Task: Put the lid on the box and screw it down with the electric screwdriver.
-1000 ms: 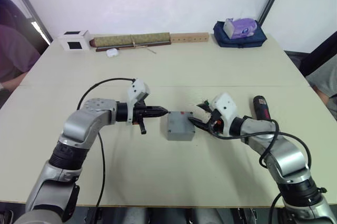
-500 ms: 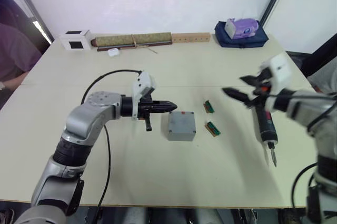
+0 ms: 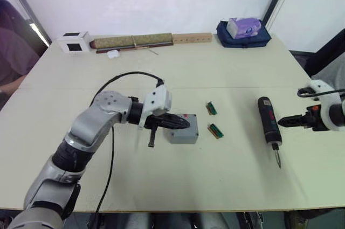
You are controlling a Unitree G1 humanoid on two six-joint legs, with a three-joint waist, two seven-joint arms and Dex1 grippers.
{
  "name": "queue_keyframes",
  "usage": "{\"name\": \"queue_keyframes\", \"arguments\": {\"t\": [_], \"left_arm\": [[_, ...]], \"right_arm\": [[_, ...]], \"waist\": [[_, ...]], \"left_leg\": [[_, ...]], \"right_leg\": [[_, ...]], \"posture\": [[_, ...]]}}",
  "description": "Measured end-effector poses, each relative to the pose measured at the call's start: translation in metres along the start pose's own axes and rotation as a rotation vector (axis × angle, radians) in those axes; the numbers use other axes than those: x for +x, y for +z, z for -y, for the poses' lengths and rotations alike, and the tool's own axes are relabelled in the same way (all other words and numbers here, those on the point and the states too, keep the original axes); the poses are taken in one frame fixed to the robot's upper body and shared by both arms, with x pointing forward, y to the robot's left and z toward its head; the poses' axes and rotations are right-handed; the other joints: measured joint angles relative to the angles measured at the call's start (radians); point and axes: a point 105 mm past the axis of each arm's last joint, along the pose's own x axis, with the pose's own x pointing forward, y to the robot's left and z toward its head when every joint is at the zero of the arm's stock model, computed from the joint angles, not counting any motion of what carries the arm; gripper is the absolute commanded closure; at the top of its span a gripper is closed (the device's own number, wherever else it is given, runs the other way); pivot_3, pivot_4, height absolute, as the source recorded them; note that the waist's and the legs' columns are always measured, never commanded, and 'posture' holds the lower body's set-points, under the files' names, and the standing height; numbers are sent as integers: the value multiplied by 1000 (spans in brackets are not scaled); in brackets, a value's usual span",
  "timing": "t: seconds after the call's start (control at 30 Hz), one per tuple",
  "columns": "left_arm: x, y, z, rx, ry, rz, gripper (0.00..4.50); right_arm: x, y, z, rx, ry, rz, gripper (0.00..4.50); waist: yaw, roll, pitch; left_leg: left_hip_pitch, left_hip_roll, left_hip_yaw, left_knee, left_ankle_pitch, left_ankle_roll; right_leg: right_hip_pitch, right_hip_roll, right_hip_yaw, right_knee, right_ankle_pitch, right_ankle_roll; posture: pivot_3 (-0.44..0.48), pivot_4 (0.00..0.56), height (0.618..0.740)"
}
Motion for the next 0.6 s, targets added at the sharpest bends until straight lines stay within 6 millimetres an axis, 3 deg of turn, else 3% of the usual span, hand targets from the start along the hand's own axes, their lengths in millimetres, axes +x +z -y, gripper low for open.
{"name": "queue_keyframes", "arguments": {"t": [0.33,0.6], "left_arm": [[2,-3,9,-11,18,2,4500],[1,-5,4,-11,62,-15,4500]], "right_arm": [[19,6,-11,26,68,-52,263],[40,-4,-17,-22,63,-155,263]], "waist": [[5,0,0],[7,0,0]], "left_leg": [[0,0,0,0,0,0],[-1,0,-1,0,0,0]], "right_leg": [[0,0,0,0,0,0],[-1,0,0,0,0,0]], "posture": [[0,150,740],[0,150,740]]}}
